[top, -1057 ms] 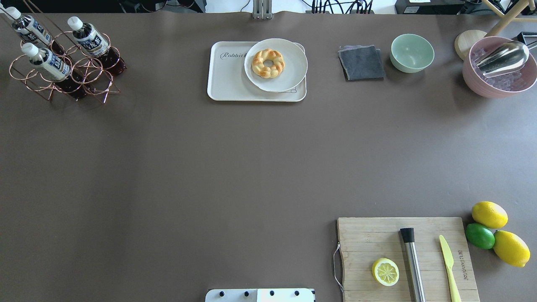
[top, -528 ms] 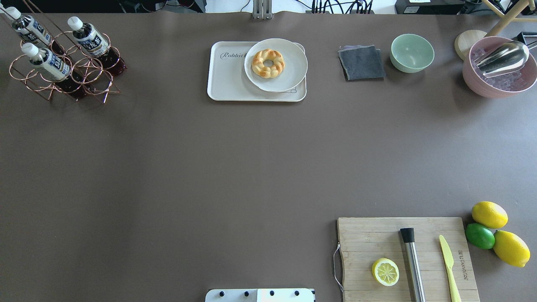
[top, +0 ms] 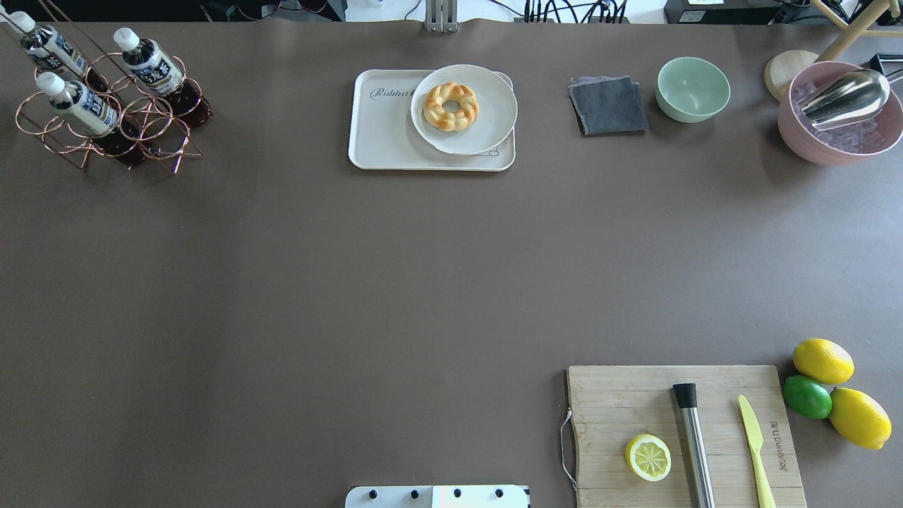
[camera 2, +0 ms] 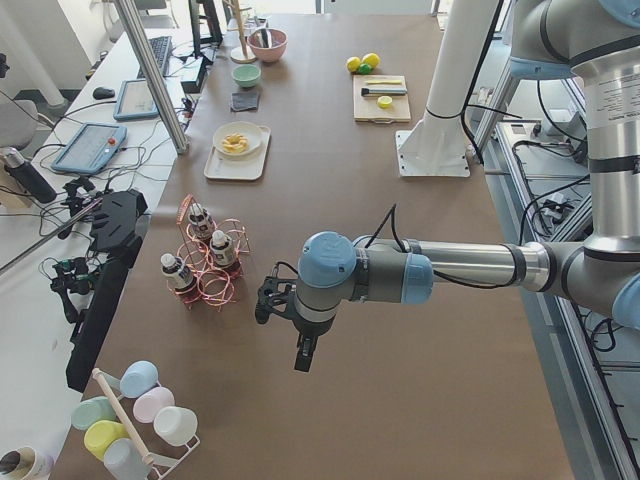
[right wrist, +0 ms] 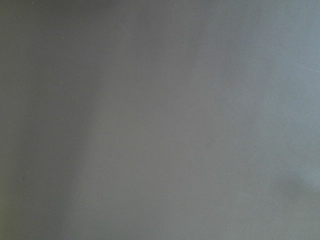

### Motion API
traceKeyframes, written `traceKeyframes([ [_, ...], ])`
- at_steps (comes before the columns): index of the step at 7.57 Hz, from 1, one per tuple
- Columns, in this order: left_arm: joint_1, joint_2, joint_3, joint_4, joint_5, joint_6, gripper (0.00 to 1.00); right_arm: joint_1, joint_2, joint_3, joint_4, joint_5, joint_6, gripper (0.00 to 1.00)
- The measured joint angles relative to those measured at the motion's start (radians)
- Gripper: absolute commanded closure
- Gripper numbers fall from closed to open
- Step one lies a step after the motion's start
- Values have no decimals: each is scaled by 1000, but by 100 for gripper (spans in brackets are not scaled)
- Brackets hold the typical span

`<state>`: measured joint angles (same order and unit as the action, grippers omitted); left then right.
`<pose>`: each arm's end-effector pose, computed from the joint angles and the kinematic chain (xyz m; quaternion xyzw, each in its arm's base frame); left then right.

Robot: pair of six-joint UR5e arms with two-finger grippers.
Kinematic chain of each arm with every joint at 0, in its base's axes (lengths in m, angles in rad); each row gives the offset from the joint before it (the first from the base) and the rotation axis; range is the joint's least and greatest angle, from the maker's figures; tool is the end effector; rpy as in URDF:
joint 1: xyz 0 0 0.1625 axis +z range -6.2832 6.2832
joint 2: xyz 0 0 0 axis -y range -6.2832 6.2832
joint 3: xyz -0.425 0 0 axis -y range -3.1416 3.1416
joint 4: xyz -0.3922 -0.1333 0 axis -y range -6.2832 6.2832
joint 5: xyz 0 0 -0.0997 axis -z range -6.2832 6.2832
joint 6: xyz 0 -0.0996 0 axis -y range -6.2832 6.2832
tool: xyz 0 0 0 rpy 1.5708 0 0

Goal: Place tea on tray

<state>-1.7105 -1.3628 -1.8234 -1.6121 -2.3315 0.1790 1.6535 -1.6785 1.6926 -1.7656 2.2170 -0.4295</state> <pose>-0.1210 -0.3966 0.6242 0.0982 0.3599 0.0342 0.9272 0.1086 -0.4227 0.6756 -0.0027 -0.3276 -0.1347 0.9352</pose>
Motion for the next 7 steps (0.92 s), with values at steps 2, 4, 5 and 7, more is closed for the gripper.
traceKeyframes([
  [2,-1,-3,5,-117,-73,-6,3,0,-7,13,0,1,0,0],
  [4,9,-18,4,-260,-123,-68,3,0,-9,16,0,1,1,0],
  [5,47,-47,3,-303,-127,-151,2,0,-12,16,-1,2,1,0],
  [7,134,-111,14,-454,-102,-421,2,0,-20,16,0,3,0,0],
])
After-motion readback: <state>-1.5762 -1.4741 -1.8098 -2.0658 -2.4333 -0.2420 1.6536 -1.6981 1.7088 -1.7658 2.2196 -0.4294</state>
